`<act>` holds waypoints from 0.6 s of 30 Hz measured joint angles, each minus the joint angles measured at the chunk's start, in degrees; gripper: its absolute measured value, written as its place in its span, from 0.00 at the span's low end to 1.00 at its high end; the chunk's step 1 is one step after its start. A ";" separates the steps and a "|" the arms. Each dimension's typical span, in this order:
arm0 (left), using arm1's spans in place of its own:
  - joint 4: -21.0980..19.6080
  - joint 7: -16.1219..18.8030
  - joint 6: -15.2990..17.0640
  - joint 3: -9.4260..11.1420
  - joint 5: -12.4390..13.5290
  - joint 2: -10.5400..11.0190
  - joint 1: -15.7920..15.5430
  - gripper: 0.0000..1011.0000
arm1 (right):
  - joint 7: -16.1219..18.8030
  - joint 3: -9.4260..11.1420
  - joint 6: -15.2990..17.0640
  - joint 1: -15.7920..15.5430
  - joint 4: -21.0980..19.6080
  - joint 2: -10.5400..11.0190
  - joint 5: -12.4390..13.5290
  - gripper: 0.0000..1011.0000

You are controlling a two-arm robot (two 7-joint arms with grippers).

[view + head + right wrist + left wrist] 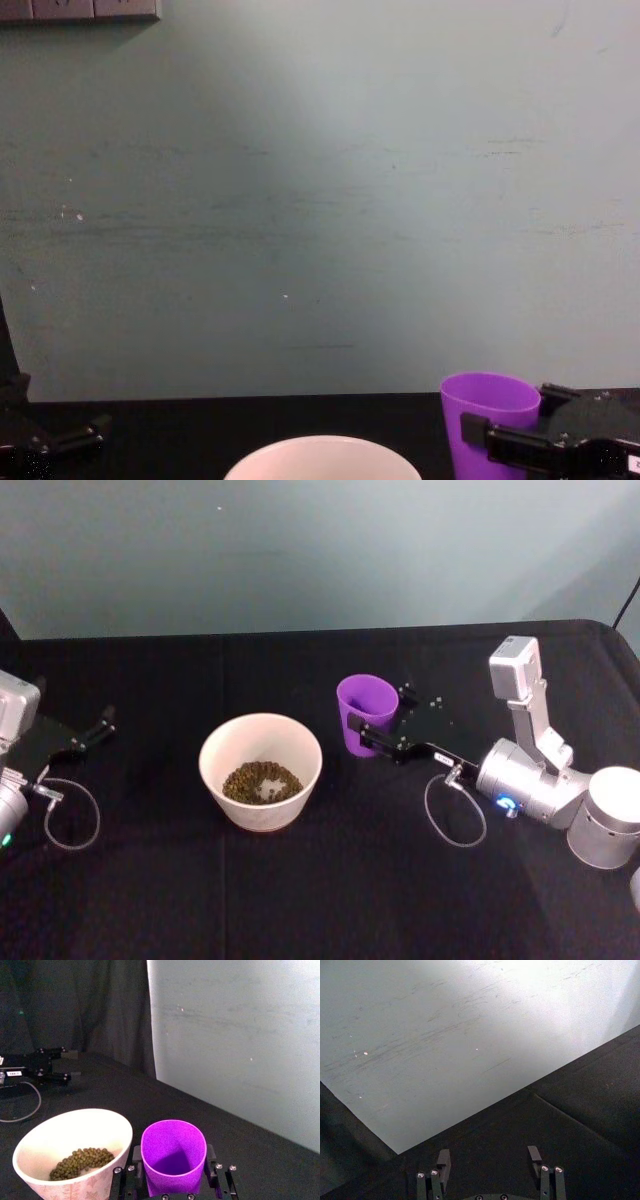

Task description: Pick up the cup and pour the mung beans from the cup into the bowl.

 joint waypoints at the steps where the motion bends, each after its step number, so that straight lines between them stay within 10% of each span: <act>1: 0.00 0.00 0.00 0.00 0.00 0.00 0.00 0.99 | -0.07 0.11 0.68 -0.14 0.04 -0.11 0.24 0.71; 18: 0.00 0.00 0.00 0.00 0.00 0.00 0.00 0.99 | -1.21 0.26 4.14 -0.80 -0.14 -0.49 0.71 0.71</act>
